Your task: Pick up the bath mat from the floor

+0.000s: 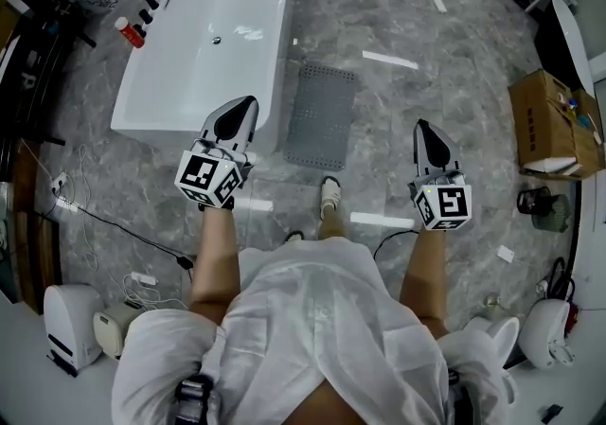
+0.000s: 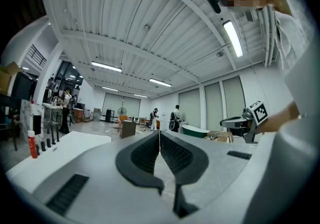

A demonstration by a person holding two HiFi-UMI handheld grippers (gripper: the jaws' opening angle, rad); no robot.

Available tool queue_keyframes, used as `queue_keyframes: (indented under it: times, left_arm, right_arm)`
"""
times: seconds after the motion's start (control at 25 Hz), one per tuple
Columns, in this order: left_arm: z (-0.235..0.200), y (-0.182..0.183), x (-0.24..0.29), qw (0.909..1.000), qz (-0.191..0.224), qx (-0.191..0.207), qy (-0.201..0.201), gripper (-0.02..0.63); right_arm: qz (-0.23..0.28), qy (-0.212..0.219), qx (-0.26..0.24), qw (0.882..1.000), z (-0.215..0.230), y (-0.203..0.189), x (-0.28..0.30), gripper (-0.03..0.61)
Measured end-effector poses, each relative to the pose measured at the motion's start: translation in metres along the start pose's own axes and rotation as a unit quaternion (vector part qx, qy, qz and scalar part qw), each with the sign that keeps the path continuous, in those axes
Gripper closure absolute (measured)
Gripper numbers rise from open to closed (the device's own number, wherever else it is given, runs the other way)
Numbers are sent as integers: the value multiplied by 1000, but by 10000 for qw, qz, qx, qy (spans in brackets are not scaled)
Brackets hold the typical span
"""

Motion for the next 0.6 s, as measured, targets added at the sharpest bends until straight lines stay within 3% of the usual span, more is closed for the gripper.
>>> queue_keyframes:
  times: [0.6]
  left_arm:
    - [-21,-58,117,9982,-485,-336,-57,601]
  right_arm:
    - [-467,41,565,9973,64,-79,80,549]
Point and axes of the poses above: the fingertips, and each gripper's own axes: x forward along the fingers, z to its right, y out of its top, the point moved 3 cm from there along -x, backward along the fingers, and after that the axes turned 4 degrees about -z, right-handed, at the moved point
